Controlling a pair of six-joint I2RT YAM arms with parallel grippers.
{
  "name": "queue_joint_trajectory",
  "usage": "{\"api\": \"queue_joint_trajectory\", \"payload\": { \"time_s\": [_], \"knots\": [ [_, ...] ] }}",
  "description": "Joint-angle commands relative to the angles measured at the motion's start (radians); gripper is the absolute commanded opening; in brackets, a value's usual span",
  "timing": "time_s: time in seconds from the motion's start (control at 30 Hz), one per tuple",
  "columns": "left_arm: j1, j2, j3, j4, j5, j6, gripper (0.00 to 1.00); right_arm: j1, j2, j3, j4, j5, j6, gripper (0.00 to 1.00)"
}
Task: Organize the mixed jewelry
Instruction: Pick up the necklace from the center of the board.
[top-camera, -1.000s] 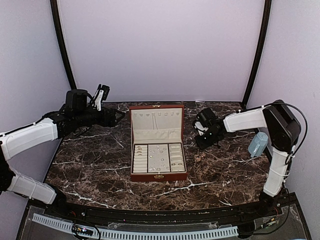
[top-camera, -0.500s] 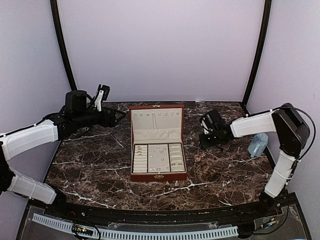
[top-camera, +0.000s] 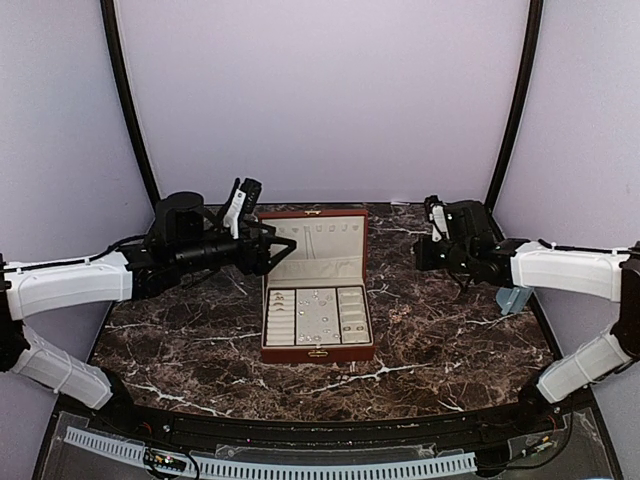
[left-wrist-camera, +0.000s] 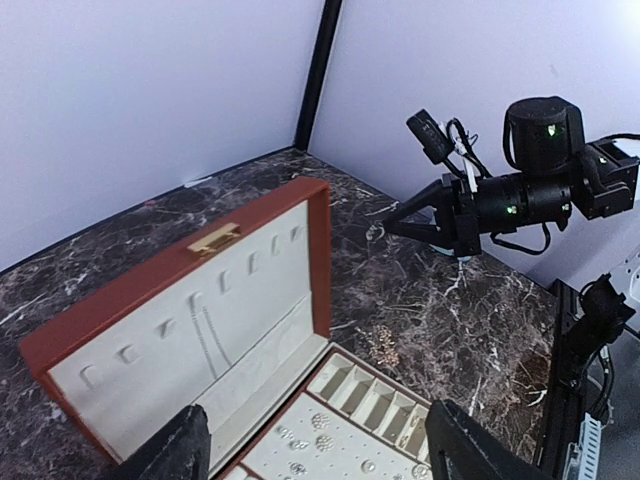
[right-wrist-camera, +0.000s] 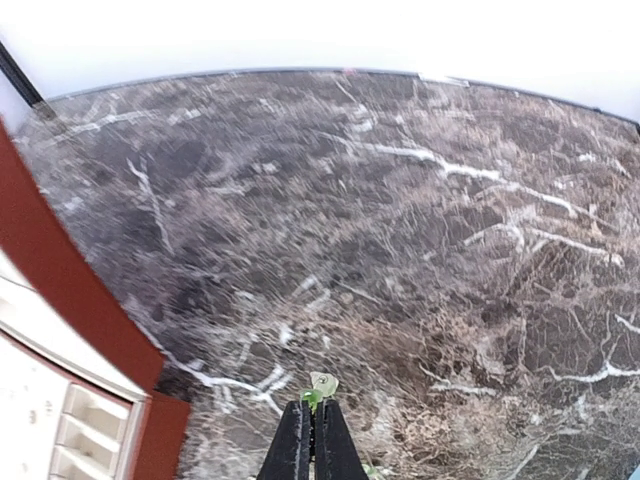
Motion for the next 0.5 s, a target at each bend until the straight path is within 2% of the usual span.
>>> {"api": "queue_joint_trajectory", "payload": {
  "time_s": [0.0, 0.17, 0.47],
  "knots": [
    [-0.068, 0.055, 0.038, 0.161, -0.031, -0.014, 0.77, -0.002, -0.101, -0.003, 0.057, -0.084, -0.018, 0.0],
    [-0.121, 0.137, 0.067, 0.285, -0.032, -0.059, 0.77, -0.002, -0.172, 0.032, 0.025, -0.257, -0.036, 0.0],
    [-0.175, 0.262, 0.141, 0.378, -0.001, -0.098, 0.76, -0.001, -0.245, 0.078, 0.035, -0.519, 0.019, 0.0]
  ]
}}
